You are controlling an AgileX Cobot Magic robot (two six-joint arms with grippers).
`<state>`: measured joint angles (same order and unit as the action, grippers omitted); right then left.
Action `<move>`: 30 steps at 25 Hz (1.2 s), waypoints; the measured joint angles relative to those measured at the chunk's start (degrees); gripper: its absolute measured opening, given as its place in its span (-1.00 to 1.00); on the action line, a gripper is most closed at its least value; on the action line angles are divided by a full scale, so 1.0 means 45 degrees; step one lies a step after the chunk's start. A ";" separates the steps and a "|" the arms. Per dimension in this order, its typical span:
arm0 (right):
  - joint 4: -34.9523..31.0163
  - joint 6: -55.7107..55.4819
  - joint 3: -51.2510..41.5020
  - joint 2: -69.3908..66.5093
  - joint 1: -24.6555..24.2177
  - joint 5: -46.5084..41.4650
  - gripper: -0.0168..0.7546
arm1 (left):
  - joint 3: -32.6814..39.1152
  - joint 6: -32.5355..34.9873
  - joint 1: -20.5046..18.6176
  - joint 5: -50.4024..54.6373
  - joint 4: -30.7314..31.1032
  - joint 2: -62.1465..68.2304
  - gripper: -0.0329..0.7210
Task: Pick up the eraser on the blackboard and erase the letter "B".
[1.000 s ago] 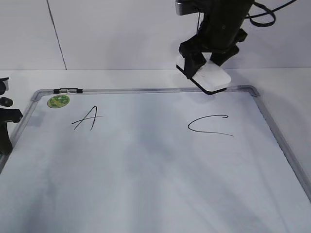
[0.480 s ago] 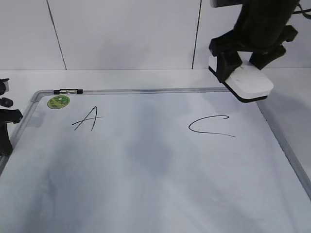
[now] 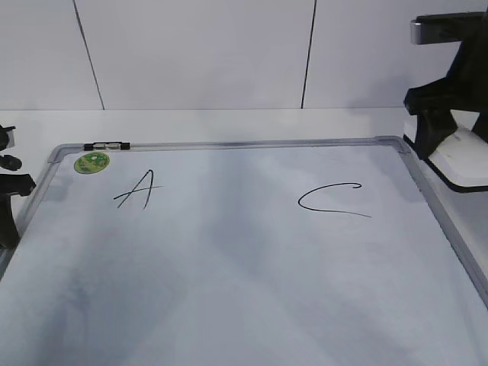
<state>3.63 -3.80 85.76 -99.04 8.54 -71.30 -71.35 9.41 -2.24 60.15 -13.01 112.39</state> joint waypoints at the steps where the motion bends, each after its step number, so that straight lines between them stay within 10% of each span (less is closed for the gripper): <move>1: 0.0022 0.0000 0.0000 0.0000 -0.0118 0.0000 0.40 | 0.0000 0.0000 0.0000 0.0019 -0.0029 0.0000 -0.87; 30: -0.0600 0.0570 0.0000 -0.2735 -0.0838 0.1309 0.40 | 0.0000 0.0000 0.0000 0.0224 -0.0319 0.0020 -0.87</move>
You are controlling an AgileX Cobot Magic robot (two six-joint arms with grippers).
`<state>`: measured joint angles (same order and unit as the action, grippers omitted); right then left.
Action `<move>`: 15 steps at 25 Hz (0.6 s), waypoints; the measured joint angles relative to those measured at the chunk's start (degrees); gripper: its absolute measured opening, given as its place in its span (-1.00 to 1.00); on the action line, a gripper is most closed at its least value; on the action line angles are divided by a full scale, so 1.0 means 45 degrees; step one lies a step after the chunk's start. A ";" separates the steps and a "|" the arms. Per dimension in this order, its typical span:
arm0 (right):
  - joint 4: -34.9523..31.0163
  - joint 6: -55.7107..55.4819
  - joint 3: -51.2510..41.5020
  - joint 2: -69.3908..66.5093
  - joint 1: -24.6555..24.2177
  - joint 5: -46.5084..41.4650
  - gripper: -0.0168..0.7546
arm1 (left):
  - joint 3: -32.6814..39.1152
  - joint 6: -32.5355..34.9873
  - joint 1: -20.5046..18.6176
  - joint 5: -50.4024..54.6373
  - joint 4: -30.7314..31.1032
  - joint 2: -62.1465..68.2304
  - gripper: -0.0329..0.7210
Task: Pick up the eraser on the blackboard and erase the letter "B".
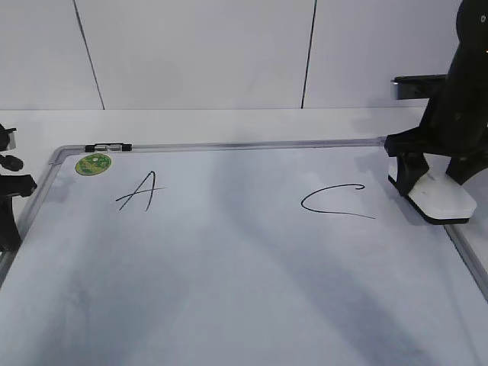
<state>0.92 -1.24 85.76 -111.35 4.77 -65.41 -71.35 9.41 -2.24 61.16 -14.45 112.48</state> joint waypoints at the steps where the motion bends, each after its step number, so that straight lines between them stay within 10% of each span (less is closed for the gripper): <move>1: 0.0023 -0.0030 0.0000 0.0000 -0.0031 0.0000 0.40 | 0.0000 0.0000 0.0000 0.0006 0.0002 0.0000 -0.87; 15: 0.0017 -0.0058 0.0000 -0.0760 -0.0060 0.0255 0.40 | 0.0000 0.0000 0.0000 0.0059 -0.0056 0.0000 -0.87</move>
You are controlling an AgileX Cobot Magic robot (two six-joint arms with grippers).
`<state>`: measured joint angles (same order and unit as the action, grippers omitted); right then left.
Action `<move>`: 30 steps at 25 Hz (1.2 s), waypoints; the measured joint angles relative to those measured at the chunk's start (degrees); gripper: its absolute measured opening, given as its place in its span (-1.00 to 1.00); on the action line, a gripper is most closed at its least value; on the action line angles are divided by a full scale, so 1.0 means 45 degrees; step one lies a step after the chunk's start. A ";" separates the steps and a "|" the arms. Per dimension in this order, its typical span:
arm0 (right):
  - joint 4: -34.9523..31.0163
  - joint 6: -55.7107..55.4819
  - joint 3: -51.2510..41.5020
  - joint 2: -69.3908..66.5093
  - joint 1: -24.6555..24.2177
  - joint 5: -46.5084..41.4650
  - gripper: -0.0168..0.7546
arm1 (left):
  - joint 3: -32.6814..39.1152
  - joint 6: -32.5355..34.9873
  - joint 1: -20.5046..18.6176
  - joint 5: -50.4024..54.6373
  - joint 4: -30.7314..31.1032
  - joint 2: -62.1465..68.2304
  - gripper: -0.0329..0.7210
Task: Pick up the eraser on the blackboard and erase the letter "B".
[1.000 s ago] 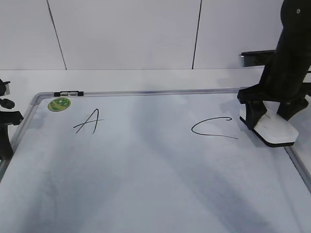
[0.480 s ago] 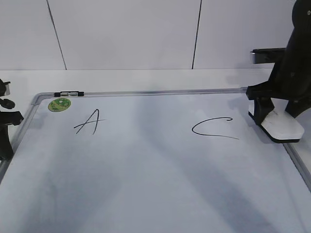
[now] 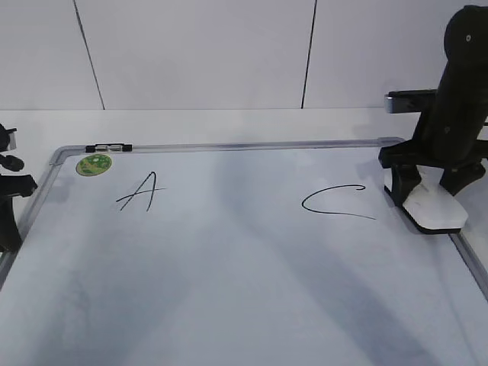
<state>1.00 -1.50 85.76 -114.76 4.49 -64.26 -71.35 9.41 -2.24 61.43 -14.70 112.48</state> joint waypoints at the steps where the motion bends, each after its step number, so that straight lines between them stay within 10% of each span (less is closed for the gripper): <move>1: 0.0000 0.0000 0.0000 0.0000 0.0000 0.0000 0.40 | 0.0000 0.0000 0.0000 0.0000 0.0000 0.0000 -0.87; 30: 0.0080 -0.0022 0.0000 -0.0009 0.0000 -0.0023 0.40 | 0.0000 0.0000 0.0000 0.0049 -0.0058 0.0028 -0.87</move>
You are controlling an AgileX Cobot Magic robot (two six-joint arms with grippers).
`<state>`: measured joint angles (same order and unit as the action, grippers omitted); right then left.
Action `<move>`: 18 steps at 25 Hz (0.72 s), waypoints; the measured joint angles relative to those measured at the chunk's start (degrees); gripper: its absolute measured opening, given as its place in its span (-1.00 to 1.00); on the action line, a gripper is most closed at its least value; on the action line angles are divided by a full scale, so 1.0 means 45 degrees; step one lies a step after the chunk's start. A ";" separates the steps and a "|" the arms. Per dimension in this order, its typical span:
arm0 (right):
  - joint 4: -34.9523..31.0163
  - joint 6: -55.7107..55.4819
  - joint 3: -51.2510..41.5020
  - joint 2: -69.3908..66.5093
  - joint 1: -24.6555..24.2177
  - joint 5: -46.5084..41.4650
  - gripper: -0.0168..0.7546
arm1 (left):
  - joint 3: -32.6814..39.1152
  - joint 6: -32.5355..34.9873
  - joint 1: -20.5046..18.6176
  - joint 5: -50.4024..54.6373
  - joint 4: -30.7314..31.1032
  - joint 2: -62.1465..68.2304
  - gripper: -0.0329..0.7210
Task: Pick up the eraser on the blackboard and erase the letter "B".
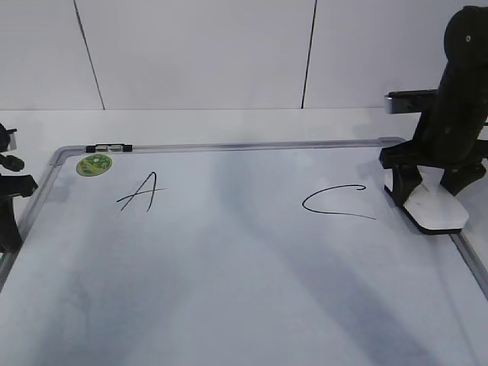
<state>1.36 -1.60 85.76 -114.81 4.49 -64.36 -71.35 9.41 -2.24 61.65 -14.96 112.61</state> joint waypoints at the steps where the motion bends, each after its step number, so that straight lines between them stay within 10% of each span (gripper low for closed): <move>1: -0.0023 0.0000 0.0000 0.0000 0.0000 0.0000 0.40 | 0.0000 0.0000 0.0000 0.0000 0.0000 0.0000 -0.87; 18: -0.0123 -0.0522 0.0000 -0.0402 -0.0019 -0.0478 0.46 | 0.0000 0.0000 0.0000 0.0068 -0.0029 0.0000 -0.87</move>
<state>0.81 -3.95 85.76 -116.61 4.41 -66.51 -71.35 9.41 -2.24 61.95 -15.09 112.61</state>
